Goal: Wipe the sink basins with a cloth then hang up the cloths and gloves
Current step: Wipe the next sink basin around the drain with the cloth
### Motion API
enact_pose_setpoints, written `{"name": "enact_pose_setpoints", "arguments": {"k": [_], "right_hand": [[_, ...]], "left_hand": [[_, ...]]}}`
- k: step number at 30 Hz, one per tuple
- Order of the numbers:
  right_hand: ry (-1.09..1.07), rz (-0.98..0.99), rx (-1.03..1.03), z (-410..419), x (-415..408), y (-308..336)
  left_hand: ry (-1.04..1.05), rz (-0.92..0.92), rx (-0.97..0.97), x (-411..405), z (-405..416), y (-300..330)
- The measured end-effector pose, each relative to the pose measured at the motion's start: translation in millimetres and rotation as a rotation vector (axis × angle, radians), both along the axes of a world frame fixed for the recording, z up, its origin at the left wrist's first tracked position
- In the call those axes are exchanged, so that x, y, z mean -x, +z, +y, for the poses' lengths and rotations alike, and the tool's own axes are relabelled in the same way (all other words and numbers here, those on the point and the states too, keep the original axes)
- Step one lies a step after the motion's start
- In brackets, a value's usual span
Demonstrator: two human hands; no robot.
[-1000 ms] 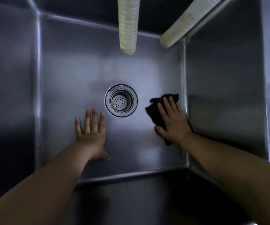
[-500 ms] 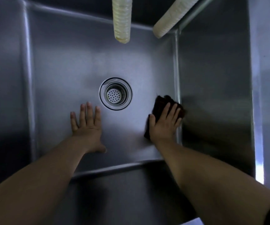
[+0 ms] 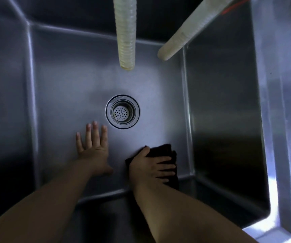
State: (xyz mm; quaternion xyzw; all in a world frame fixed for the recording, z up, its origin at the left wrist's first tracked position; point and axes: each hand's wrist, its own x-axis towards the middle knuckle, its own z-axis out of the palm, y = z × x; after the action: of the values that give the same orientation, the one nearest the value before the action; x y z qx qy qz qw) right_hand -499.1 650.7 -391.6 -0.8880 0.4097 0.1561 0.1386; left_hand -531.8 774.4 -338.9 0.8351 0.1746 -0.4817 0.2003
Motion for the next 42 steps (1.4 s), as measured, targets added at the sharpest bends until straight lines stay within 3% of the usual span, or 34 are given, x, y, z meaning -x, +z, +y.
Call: {"name": "enact_pose_setpoints", "arguments": {"k": [3,7,10,18,22,27,31,35,42], "right_hand": [[0.122,-0.005,0.069,-16.7,-27.9,-1.7],[0.690,-0.097,0.198,-36.9,-80.4,1.8],[0.997,-0.129,0.238,-33.5,-112.4,6.1],[1.510,-0.262,0.153,17.2,-110.2,9.1],[1.616,-0.362,0.046,22.2,-93.1,5.7],[1.769,-0.180,0.046,32.0,-85.1,2.9],[1.742,-0.167,-0.042,40.8,-87.7,7.9],[1.904,-0.102,-0.077,34.1,-107.4,11.5],[2.164,-0.181,-0.049,22.0,-131.0,17.7]], "left_hand": [[0.005,0.003,0.005,-1.0,-0.2,-0.8],[0.018,-0.012,0.022,0.0,1.5,-4.2],[0.032,-0.028,0.032,0.6,2.4,-6.7],[0.048,-0.084,-0.007,1.8,-0.4,-11.7],[0.061,-0.093,-0.020,2.5,-1.2,-12.5],[0.068,-0.109,-0.036,3.0,-1.5,-13.3],[0.067,-0.110,-0.042,3.9,-1.5,-13.5],[0.061,-0.117,-0.049,4.7,-2.6,-12.1],[0.062,-0.125,-0.062,4.2,-5.0,-10.7]]}}
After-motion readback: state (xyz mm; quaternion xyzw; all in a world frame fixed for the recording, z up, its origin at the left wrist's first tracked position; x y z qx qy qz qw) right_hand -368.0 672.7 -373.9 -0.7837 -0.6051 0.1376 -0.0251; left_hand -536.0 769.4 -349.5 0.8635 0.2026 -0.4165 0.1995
